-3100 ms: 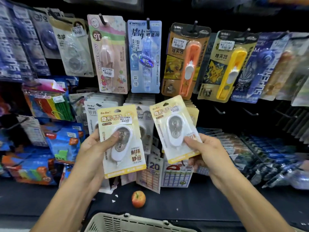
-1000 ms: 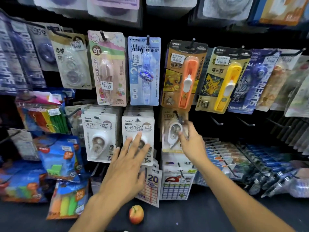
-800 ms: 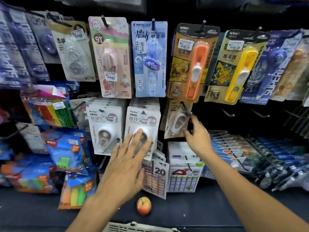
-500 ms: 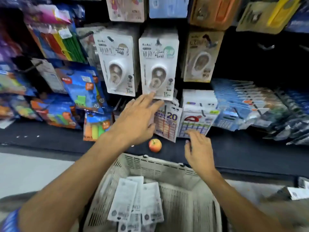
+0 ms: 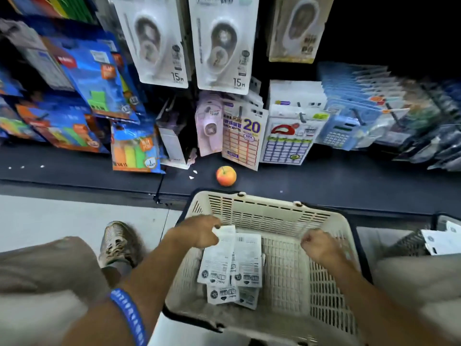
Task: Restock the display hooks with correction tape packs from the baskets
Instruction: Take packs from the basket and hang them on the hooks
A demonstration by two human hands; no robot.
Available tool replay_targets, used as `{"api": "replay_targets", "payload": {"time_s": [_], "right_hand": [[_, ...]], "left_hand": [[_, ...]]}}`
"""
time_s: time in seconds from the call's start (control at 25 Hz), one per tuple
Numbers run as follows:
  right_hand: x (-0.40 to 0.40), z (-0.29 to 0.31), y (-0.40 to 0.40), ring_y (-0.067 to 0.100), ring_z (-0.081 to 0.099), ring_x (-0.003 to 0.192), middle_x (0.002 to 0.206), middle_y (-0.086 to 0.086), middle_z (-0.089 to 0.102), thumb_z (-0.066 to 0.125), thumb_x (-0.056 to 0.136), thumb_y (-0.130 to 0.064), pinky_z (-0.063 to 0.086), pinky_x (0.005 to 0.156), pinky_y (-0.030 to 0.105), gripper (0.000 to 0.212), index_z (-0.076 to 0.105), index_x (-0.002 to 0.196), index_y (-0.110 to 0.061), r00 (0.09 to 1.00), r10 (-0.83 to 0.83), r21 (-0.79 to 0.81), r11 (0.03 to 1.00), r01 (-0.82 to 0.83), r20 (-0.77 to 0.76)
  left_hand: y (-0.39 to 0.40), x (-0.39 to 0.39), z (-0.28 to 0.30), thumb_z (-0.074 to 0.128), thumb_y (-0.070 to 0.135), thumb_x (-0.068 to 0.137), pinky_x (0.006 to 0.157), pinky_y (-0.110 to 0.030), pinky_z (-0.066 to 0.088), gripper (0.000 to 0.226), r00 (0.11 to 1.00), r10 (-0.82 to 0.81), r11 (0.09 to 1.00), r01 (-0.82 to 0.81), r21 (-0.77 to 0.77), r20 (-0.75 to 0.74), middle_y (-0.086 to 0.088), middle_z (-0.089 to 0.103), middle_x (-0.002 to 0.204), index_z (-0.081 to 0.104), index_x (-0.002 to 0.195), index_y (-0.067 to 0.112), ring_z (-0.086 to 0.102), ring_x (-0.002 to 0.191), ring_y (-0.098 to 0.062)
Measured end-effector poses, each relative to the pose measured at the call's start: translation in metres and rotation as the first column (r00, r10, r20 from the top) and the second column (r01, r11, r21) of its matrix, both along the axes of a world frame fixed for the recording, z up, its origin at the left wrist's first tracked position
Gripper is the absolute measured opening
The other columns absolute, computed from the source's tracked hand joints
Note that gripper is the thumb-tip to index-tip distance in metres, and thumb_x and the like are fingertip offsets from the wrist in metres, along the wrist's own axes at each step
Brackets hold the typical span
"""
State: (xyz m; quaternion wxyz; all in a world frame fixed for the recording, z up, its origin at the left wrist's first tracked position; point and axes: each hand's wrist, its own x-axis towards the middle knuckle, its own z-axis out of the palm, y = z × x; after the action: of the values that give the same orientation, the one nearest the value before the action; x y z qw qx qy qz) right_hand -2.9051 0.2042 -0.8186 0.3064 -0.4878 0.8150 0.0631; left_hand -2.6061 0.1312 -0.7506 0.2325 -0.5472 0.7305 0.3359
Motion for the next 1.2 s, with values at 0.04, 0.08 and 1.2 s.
{"api": "replay_targets", "payload": {"time_s": [0.04, 0.08, 1.2], "right_hand": [[0.011, -0.006, -0.004, 0.025, 0.066, 0.097, 0.104, 0.004, 0.073, 0.058, 0.094, -0.022, 0.048, 0.079, 0.029, 0.014, 0.063, 0.081, -0.022, 0.997, -0.032, 0.010, 0.999, 0.031, 0.070], [0.024, -0.015, -0.006, 0.024, 0.067, 0.093, 0.101, 0.003, 0.073, 0.060, 0.092, -0.021, 0.052, 0.079, 0.030, 0.014, 0.062, 0.078, -0.022, 0.988, -0.064, 0.028, 0.998, 0.060, 0.138], [0.137, -0.138, -0.018, 0.030, 0.077, 0.086, 0.096, 0.010, 0.079, 0.084, 0.080, -0.027, 0.063, 0.074, 0.042, 0.032, 0.076, 0.109, -0.017, 0.290, -0.676, 0.487, 0.707, 0.512, 0.677]], "left_hand": [[0.013, 0.006, -0.023, 0.059, 0.027, 0.094, 0.101, -0.034, 0.048, 0.045, 0.995, 0.101, 0.995, -0.101, -0.019, 0.021, -0.007, 0.059, 0.139, 0.055, 0.138, 0.020, 0.057, 0.125, -0.027], [0.029, 0.008, -0.045, 0.058, 0.028, 0.093, 0.098, -0.034, 0.049, 0.043, 0.985, 0.165, 0.986, -0.163, -0.036, 0.055, -0.007, 0.061, 0.135, 0.057, 0.134, 0.017, 0.059, 0.122, -0.027], [0.051, -0.018, -0.188, 0.076, -0.010, 0.076, 0.087, -0.042, 0.059, 0.070, 0.092, 0.977, 0.176, -0.858, 0.483, -0.193, -0.012, 0.071, 0.113, 0.054, 0.137, 0.017, 0.067, 0.108, -0.031]]}}
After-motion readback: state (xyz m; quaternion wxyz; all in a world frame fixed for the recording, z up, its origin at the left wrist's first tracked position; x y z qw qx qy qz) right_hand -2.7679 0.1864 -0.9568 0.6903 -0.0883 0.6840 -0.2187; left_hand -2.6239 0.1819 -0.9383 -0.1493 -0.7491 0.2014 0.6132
